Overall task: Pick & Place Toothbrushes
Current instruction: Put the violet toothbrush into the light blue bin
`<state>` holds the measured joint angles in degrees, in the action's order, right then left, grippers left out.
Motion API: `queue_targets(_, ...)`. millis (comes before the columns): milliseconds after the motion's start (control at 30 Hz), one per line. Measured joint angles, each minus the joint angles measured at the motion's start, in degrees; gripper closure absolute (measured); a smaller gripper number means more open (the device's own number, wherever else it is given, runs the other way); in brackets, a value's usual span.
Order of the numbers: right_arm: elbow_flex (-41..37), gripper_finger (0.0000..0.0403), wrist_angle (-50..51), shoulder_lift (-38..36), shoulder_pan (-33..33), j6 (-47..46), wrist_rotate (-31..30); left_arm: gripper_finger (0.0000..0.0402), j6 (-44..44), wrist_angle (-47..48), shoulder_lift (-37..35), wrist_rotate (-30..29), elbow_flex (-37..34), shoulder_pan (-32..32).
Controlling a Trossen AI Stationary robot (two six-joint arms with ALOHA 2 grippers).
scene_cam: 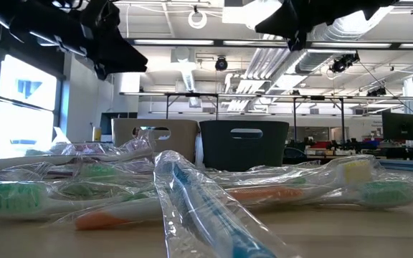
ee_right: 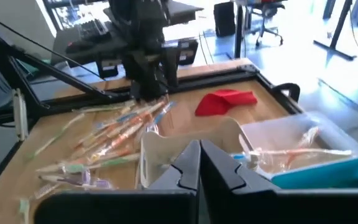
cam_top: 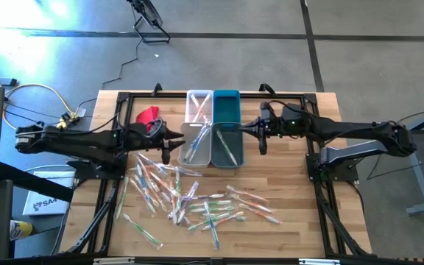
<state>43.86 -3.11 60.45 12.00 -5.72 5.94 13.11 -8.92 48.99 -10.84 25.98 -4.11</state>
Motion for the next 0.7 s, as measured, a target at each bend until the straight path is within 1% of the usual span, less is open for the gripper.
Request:
queue_targets(133,-3.0,0.0401,-3.3,-1.8,0.0,0.2,0.0,0.0270,4.5,4.4,0.0,-5.0,0.0,4.2)
queue_targets(233,-7.2,0.0401,-8.6,-3.5,0.0,-0.1,0.0,0.0270,7.9,6.5,0.0,-8.8,0.0,7.2)
queue_targets(400,-16.6,0.0401,-22.1,-5.1,0.0,-2.6,0.2,0.0270,10.6,5.7,0.0,-11.2,0.0,11.8)
queue_targets(533,-24.8,0.0401,-35.8,-5.3,0.0,-4.1,0.2,0.0270,12.9,5.6,0.1,-15.0,0.0,15.5)
queue_targets(633,-30.7,0.0401,-45.1,-5.3,0.0,-5.6,0.0,0.0270,14.3,4.9,1.6,-17.9,0.0,17.9)
queue_targets(700,-34.2,0.0401,-50.1,-5.3,0.0,-6.5,-0.5,0.0270,14.5,3.3,3.1,-18.7,0.0,19.0)
